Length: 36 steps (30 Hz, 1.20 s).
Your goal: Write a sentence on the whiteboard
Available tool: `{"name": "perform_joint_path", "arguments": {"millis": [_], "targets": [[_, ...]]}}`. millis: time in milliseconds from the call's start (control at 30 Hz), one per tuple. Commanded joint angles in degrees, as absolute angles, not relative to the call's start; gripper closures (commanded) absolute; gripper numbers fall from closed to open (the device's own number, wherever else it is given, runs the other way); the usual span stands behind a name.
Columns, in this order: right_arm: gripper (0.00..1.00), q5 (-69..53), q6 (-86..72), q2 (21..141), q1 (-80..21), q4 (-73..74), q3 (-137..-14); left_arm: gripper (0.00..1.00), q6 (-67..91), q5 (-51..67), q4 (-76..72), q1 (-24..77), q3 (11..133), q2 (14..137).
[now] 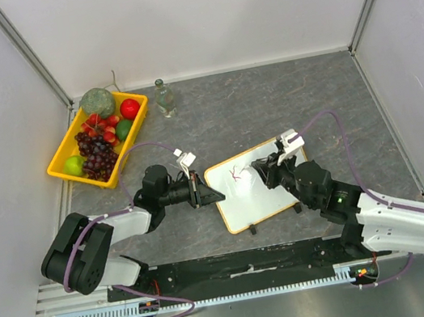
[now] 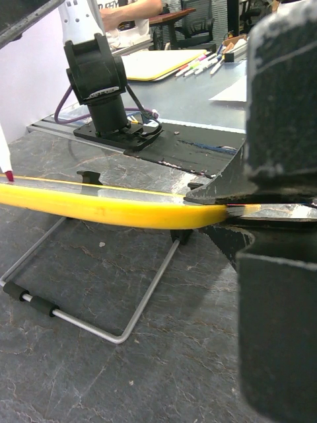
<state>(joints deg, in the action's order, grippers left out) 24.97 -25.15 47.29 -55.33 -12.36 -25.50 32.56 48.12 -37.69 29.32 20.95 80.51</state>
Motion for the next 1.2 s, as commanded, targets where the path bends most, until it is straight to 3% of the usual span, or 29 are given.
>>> {"name": "perform_joint_path", "arguments": {"millis": [0, 1167], "targets": [[1.00, 28.7, -25.5, 46.8, -54.1, -10.8, -25.2, 0.98, 26.2, 42.6, -32.7, 29.4, 20.3, 81.6], [1.00, 20.7, -26.7, 48.3, -53.9, -9.2, -23.8, 0.98, 26.0, 42.7, -32.6, 29.4, 20.4, 81.5]]}}
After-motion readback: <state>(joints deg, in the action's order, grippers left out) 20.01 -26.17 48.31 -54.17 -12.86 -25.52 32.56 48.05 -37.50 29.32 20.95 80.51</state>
